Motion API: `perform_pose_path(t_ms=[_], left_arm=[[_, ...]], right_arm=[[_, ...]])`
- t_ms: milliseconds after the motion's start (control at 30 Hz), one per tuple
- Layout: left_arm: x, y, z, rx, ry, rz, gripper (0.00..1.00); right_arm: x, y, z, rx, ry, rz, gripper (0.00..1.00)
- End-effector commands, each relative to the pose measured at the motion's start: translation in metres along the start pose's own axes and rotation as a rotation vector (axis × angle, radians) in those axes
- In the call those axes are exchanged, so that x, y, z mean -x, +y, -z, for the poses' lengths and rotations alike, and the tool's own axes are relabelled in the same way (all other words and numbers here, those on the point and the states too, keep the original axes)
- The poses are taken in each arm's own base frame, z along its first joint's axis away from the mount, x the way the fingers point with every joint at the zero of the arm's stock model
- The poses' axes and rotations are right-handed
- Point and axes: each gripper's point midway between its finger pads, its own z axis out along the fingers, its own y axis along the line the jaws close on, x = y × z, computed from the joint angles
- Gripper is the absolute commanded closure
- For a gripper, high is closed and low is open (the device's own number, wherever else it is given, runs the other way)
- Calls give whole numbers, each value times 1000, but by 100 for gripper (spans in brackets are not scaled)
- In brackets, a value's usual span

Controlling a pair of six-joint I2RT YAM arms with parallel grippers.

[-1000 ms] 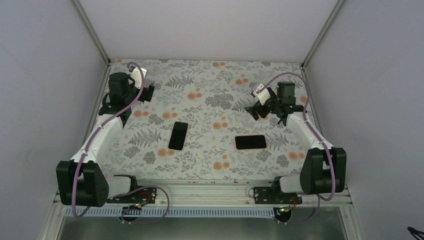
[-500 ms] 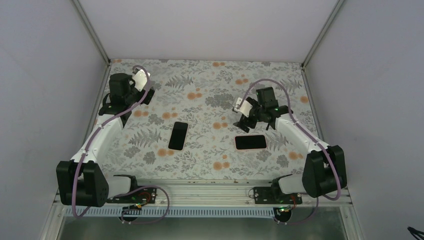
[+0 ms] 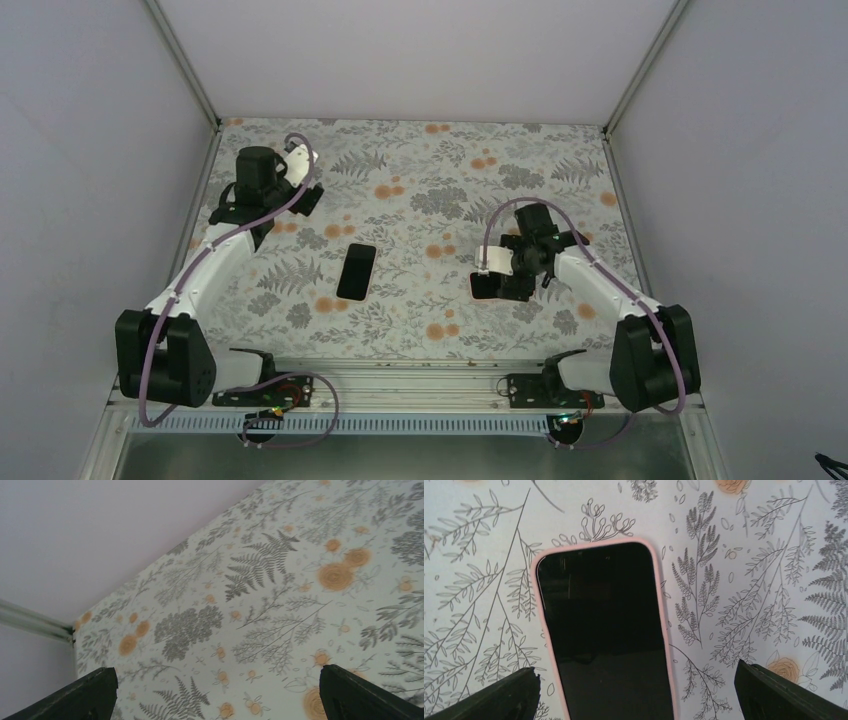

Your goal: Take the phone out of the phone case

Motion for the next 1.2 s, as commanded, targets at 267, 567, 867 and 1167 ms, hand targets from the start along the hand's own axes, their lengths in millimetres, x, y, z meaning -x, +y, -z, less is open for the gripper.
perform_pose_path(t_ms=[267, 567, 867, 1167], left_arm=[[15, -21, -3, -38, -1, -3, 0], [17, -29, -3, -77, -11, -4, 0], [18, -36, -7, -111, -9, -10, 0], [24, -51, -17, -153, -1, -35, 0]], right_arm=[[-33, 16, -21, 103, 152, 86, 0], [-38, 18, -33, 154, 179, 81, 0], [-42, 11, -46, 153, 198, 80, 0], [-44, 7, -57, 157, 196, 83, 0]])
